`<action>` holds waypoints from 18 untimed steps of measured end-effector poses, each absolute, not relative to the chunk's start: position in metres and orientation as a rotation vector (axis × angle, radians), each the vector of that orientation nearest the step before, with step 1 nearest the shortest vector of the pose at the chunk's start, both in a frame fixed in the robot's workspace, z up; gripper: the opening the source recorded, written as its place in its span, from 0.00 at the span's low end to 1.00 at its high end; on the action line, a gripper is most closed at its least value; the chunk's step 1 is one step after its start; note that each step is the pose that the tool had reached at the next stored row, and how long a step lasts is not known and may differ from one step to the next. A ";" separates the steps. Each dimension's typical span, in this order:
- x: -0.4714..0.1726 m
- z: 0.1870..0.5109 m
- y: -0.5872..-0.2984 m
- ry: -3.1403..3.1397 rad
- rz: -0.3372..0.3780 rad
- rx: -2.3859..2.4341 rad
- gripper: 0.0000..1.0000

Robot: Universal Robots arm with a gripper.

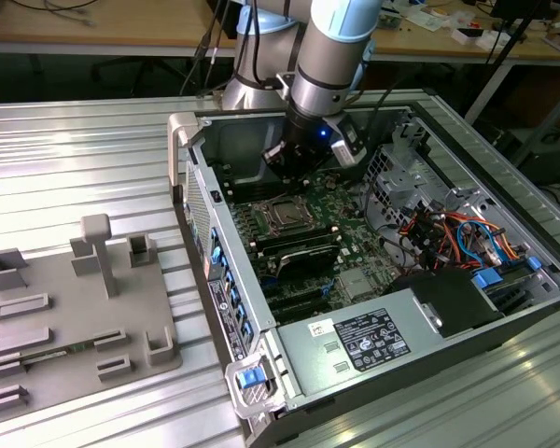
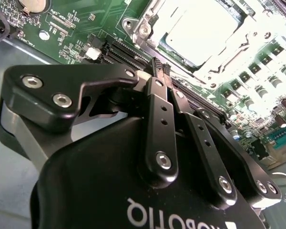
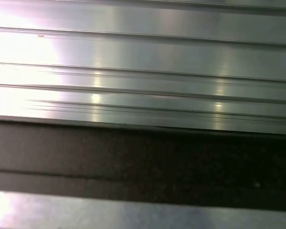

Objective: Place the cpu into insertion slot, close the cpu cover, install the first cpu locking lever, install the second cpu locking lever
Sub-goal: 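Install the first cpu locking lever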

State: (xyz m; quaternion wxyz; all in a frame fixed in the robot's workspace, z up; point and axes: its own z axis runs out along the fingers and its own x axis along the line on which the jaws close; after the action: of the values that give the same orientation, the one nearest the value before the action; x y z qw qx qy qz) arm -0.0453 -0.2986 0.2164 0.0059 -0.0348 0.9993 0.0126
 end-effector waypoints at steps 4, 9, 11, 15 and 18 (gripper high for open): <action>-0.045 0.215 -0.299 3.128 0.040 -0.109 0.11; -0.044 0.210 -0.299 3.128 0.039 -0.109 0.11; -0.044 0.208 -0.298 3.128 0.039 -0.109 0.11; -0.044 0.206 -0.298 3.128 0.039 -0.109 0.11; -0.043 0.205 -0.298 3.128 0.040 -0.109 0.11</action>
State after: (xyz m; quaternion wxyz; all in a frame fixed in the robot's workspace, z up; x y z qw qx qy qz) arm -0.0434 -0.2979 0.2047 0.0058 -0.0349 0.9993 0.0127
